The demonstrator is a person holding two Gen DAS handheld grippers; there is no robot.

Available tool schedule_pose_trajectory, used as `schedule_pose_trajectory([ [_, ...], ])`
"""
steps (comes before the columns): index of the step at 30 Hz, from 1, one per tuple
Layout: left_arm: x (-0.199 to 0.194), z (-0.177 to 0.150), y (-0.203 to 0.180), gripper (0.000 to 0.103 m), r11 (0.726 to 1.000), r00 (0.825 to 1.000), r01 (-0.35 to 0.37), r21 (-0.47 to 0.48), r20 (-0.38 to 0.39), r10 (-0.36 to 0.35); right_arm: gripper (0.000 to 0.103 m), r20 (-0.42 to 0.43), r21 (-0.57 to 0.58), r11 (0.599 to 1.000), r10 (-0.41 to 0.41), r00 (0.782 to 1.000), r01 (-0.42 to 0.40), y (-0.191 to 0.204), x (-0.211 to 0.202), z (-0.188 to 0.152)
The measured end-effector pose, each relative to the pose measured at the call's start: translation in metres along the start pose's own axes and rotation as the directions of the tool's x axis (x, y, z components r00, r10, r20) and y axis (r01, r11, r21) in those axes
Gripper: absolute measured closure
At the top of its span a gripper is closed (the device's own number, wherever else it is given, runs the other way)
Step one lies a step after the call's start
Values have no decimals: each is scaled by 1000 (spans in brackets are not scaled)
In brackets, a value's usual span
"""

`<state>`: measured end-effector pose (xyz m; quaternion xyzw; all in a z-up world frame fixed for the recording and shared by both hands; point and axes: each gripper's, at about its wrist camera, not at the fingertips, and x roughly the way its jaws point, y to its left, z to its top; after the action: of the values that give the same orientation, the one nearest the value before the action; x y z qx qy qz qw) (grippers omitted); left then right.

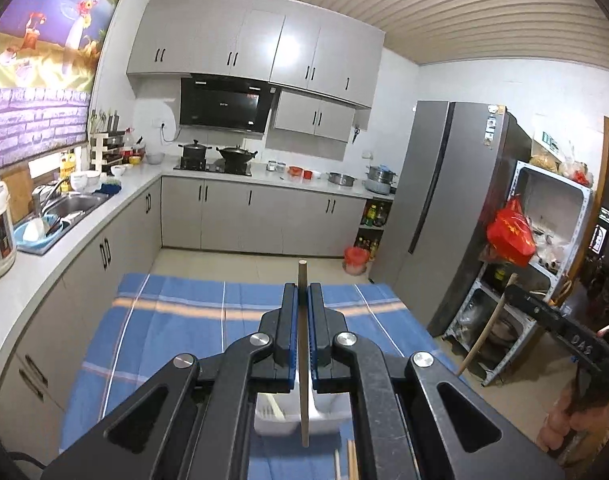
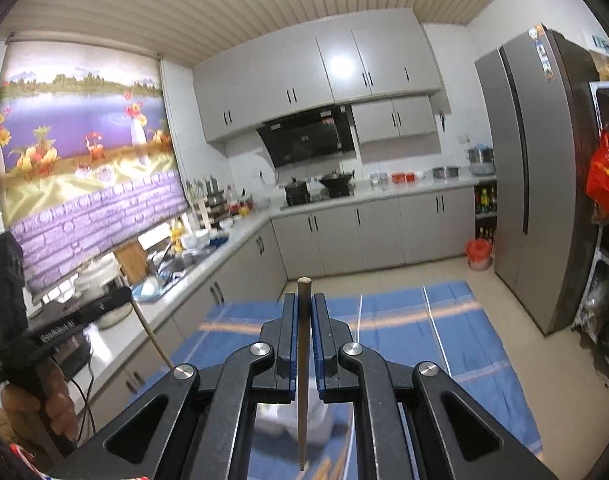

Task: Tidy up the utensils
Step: 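Lift both held chopsticks upright and carry them above the white holder, then lower both chopsticks into the holder compartments and open both tools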

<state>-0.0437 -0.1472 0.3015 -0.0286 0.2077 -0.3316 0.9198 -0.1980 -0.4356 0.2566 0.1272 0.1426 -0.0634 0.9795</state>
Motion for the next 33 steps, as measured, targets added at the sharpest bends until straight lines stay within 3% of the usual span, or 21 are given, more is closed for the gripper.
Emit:
schedule_pose_trajectory([
  [7, 74, 12, 16, 99, 999, 999, -32, 3, -37, 32, 96, 41, 12, 1000, -29, 999, 29, 5, 65, 18],
  [15, 142, -25, 33, 99, 999, 981, -43, -13, -188, 40, 96, -137, 39, 996, -71, 988, 77, -13, 140, -28],
  [20, 151, -40, 35, 99, 999, 974, -32, -12, -226, 28, 96, -221, 66, 994, -72, 973, 89, -28, 161, -52],
  [26, 152, -43, 36, 93, 999, 974, -21, -35, -227, 13, 95, -241, 85, 993, -60, 969, 82, -39, 162, -57],
  [29, 143, -42, 34, 83, 999, 977, -21, -43, -213, 12, 85, -243, 86, 993, -60, 968, 83, -41, 160, -56],
  [31, 133, -40, 32, 74, 999, 981, -27, -44, -192, 18, 71, -238, 88, 992, -63, 969, 86, -41, 159, -55],
  [33, 120, -38, 33, 71, 999, 986, -35, -42, -167, 27, 70, -227, 87, 993, -60, 972, 82, -40, 153, -53],
])
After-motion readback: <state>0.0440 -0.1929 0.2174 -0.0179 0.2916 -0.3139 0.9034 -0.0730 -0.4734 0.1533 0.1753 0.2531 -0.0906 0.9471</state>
